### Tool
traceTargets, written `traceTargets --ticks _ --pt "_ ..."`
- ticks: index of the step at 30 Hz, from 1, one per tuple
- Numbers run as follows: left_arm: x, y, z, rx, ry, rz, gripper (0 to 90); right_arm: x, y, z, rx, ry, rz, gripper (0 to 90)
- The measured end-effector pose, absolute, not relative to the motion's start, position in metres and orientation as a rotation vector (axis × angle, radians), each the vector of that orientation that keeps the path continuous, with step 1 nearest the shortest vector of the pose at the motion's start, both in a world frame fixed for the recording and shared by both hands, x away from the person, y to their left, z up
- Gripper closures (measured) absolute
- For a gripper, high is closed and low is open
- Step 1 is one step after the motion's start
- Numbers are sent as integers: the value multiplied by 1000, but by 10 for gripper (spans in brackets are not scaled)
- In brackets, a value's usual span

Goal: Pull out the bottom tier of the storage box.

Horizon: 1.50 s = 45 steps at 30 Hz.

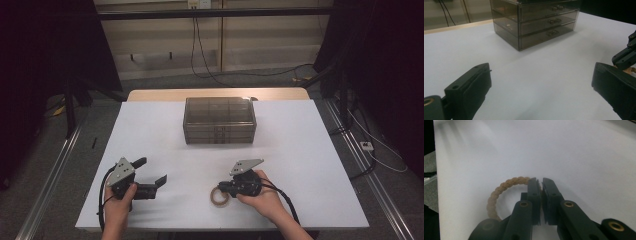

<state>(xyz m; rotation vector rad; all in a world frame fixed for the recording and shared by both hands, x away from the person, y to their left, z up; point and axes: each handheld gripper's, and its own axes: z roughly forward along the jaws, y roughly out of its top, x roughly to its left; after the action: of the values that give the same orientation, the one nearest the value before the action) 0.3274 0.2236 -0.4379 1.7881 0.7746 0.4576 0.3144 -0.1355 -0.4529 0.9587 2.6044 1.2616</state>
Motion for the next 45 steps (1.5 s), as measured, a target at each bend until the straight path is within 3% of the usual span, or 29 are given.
traceTargets --ticks 14,24,45 --pt "327 224 -438 1793 773 459 27 316 -135 -454 958 2605 1256 811" --pt "327 224 -438 1793 771 460 27 320 -139 -452 983 2542 1257 605" --pt "328 223 -437 1789 775 447 27 338 -150 -446 1104 2371 1215 374"
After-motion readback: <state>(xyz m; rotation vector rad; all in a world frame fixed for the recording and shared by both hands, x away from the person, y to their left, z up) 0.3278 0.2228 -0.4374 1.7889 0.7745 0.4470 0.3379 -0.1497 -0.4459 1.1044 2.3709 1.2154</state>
